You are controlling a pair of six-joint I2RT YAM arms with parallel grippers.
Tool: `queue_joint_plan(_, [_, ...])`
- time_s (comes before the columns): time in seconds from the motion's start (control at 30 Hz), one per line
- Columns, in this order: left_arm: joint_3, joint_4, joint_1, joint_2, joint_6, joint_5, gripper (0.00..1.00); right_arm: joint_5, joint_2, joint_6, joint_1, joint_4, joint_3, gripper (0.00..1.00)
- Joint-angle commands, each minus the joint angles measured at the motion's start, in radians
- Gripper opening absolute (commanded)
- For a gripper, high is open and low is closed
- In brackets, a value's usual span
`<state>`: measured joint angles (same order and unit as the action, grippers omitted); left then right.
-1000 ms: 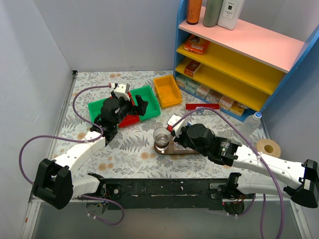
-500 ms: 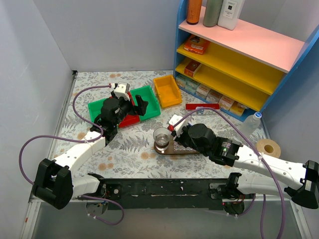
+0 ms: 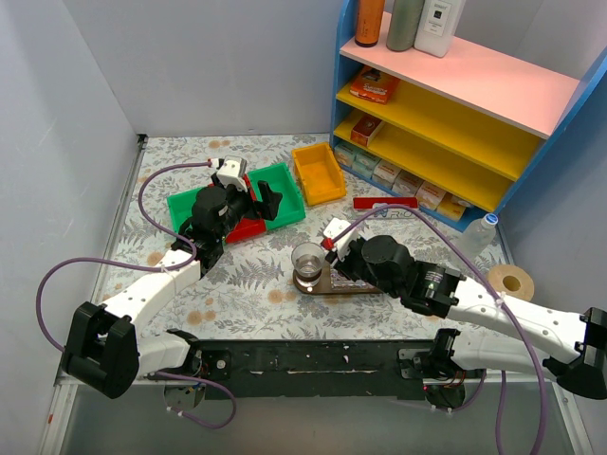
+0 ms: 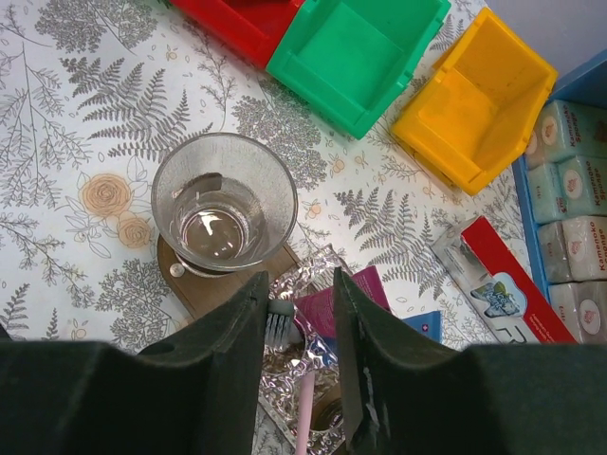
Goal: Prepare toiletry sets of a toothbrush and toothpaste on the tray
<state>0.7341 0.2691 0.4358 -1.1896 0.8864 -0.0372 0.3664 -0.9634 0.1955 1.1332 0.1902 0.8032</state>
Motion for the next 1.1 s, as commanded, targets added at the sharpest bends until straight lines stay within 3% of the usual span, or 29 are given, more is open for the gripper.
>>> queue_joint_plan(0.0, [0.027, -0.001, -0.003, 0.015, -0.014, -0.003, 0.98, -0.006, 0.032, 0.005, -0.003, -0.032, -0.002, 0.42])
queue_joint_plan(0.3, [0.028, -0.001, -0.002, 0.015, -0.015, -0.001, 0.98, -0.037, 0.055, -0.004, -0.003, -0.037, -0.004, 0.51])
queue_joint_plan(1.07, [0.027, -0.001, -0.002, 0.022, -0.015, 0.005, 0.98, -0.049, 0.130, -0.025, -0.004, -0.092, -0.024, 0.63])
